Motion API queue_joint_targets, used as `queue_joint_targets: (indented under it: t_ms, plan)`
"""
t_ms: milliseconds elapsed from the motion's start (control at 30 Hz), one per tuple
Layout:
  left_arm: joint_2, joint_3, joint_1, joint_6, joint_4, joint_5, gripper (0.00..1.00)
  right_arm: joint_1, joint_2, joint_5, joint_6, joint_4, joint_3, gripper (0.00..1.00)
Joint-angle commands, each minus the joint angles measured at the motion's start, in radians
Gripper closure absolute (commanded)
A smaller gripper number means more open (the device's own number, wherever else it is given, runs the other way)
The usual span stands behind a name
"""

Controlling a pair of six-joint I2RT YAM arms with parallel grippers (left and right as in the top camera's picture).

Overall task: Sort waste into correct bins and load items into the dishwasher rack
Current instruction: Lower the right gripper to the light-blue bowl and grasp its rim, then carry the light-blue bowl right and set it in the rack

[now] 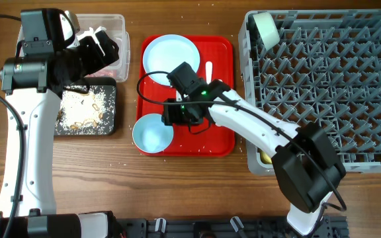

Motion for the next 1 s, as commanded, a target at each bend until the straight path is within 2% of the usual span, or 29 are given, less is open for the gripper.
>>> queue_joint_targets:
  t_ms: [0,167,233,267,400,500,667,800,833,900,967]
  plan:
    - [0.006,0.004,0.008,0.009,0.003,-0.010,0.00,0.018,0.069,0.015,0.056,-0.005,-0.013,0.51]
    - [0.006,0.004,0.008,0.009,0.003,-0.010,0.00,0.017,0.105,-0.014,0.082,-0.005,-0.013,0.70]
    - [0.006,0.004,0.008,0.009,0.003,-0.010,0.00,0.017,0.105,-0.013,0.081,-0.005,-0.013,0.82]
    - [0.006,0.004,0.008,0.009,0.003,-0.010,0.00,0.017,0.105,-0.013,0.082,-0.005,-0.013,0.96]
    - [0.006,0.004,0.008,0.009,0.003,-0.010,0.00,-0.005,0.081,-0.013,0.072,-0.014,-0.009,0.96]
    - [0.006,0.004,0.008,0.009,0.003,-0.010,0.00,-0.075,-0.040,0.034,0.021,-0.069,-0.003,0.96]
    - [0.006,0.004,0.008,0.009,0.003,-0.010,0.00,-0.242,-0.386,0.434,0.002,-0.285,-0.003,0.96]
    - [0.006,0.004,0.008,0.009,0.003,-0.010,0.00,-0.291,-0.609,0.982,0.011,-0.503,-0.003,0.96]
    - [0.006,0.004,0.008,0.008,0.003,-0.010,0.00,-0.291,-0.650,1.136,0.051,-0.595,-0.003,0.96]
    - [0.006,0.004,0.008,0.009,0.003,-0.010,0.00,-0.291,-0.678,1.281,0.154,-0.731,-0.003,0.96]
    - [0.006,0.004,0.008,0.009,0.003,-0.010,0.00,-0.291,-0.668,1.315,0.154,-0.794,-0.009,0.96]
